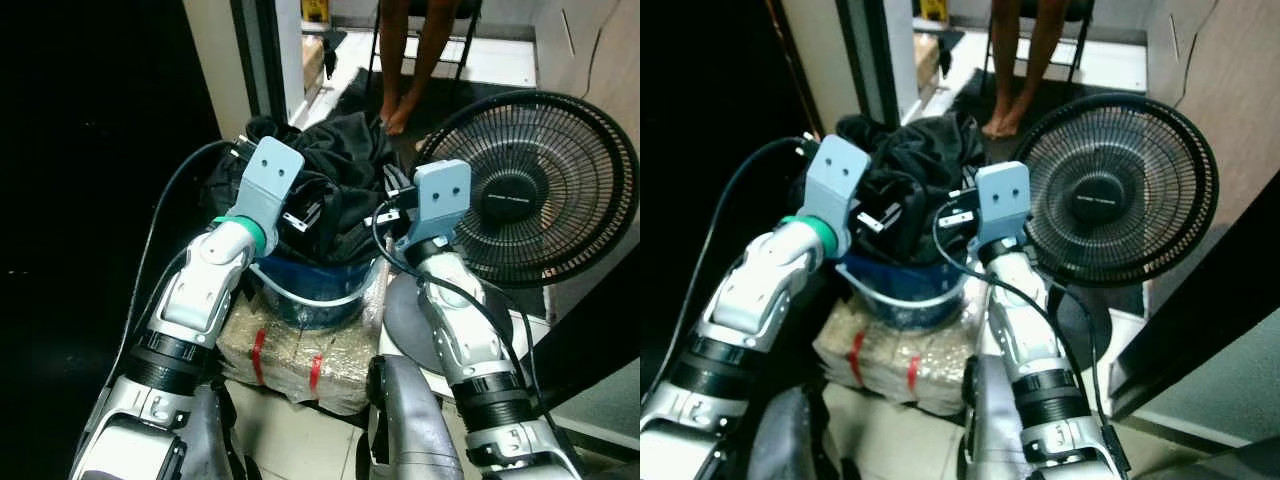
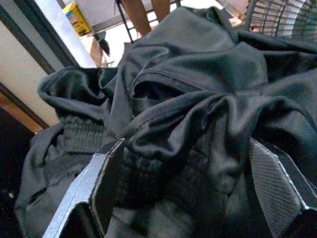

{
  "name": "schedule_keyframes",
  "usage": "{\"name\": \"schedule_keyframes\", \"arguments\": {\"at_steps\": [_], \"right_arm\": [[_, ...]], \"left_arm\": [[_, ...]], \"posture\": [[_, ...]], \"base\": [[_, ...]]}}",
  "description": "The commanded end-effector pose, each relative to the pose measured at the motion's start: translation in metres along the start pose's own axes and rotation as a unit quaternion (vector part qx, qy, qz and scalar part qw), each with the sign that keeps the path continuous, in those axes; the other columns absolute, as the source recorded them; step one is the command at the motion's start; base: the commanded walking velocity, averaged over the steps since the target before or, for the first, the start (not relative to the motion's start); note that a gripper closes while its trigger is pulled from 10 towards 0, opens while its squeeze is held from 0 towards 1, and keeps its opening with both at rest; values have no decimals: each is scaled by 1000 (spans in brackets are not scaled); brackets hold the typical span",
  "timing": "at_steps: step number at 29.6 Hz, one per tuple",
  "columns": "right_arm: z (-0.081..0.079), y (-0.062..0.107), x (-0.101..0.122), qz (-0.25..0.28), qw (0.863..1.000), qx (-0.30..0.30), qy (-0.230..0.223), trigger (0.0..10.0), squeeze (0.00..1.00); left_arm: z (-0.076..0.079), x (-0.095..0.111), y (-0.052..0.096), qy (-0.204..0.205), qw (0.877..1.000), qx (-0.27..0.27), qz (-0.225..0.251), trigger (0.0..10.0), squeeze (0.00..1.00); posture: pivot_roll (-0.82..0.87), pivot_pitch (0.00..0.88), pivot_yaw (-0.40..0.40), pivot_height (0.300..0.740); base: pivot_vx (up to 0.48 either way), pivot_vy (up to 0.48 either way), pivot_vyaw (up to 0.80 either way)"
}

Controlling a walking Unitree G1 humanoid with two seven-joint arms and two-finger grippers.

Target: Clothes washing

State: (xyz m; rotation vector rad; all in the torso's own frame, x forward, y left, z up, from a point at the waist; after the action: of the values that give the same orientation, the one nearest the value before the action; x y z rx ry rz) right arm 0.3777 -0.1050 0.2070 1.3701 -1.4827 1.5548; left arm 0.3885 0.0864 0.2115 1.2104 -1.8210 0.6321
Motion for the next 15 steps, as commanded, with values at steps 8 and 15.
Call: {"name": "schedule_keyframes", "arguments": {"at_steps": [8,15], "right_arm": [[-7,-6,3,-2,1000,20,5,10000,0],[-7,-8,3,-2,1000,25,9,10000,0]], "left_arm": [[-12,7,9,28,999,31,32,10000,0],[6,-20,-4,10,999,-24,-39,10000,0]], "posture": [[-33,51,12,480],[-33,41,14,480]], "base": [[0,0,0],[0,0,0]]}}
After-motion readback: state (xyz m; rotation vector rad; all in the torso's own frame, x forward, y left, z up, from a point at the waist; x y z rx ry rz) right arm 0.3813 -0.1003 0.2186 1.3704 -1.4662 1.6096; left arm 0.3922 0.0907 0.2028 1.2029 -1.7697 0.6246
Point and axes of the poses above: a point about 5 cm out from each wrist's last joint towards the gripper, its own y axis pointing back from the gripper into the wrist, its own x axis along the axis of the wrist's last joint, z = x × y, the point moved 4 cm from there along -y, pointing out of the wrist towards the gripper, and after that the axes turned 15 degrees about -y, right-handed, at the moved point
